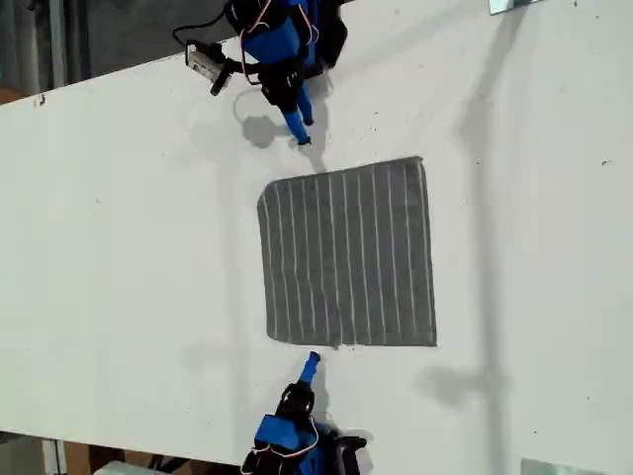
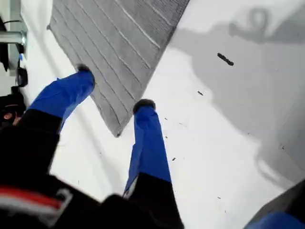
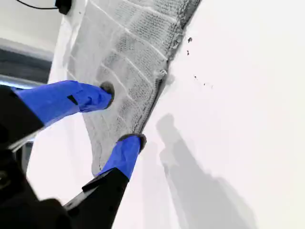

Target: Grasp corners of a square towel and fold twice.

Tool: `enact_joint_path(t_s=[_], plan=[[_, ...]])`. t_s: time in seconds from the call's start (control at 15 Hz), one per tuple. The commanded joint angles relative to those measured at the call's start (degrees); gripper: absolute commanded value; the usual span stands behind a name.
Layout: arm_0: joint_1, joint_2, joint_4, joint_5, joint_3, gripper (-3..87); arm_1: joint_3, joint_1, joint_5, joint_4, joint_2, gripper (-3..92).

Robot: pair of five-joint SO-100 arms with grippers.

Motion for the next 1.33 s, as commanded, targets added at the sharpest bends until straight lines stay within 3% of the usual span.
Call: enact_joint_path(t_s=[0.0, 0.4, 0.47, 0.53, 0.67, 0.93, 1.27], plan=[[-36.21, 0.35, -0.53, -29.88, 0.09, -0.1, 4.92, 31.03, -18.46, -4.92, -0.62, 8.1], [-33.84, 0.35, -0.35, -32.78, 0.18, 1.0, 4.92, 30.67, -18.46, -4.92, -0.62, 6.9], [-33.84, 0.35, -0.35, -32.26, 0.18, 3.2, 5.01, 30.50, -19.16, -5.01, -0.62, 8.2], [-33.84, 0.35, -0.62, -29.88, 0.18, 6.3, 5.01, 29.44, -24.70, -8.61, -0.70, 16.0], [-33.40, 0.26, -4.04, -22.41, 0.26, 6.8, -5.45, 20.92, -29.18, -17.23, -13.18, 25.2], [-30.23, 0.18, -5.36, -19.25, 0.26, 6.2, -42.19, -1.49, -21.45, -11.43, -77.70, 34.2], [-30.41, 0.26, -5.01, -19.42, 0.26, 5.4, -56.34, -25.84, -4.66, -4.31, -93.08, 38.3]])
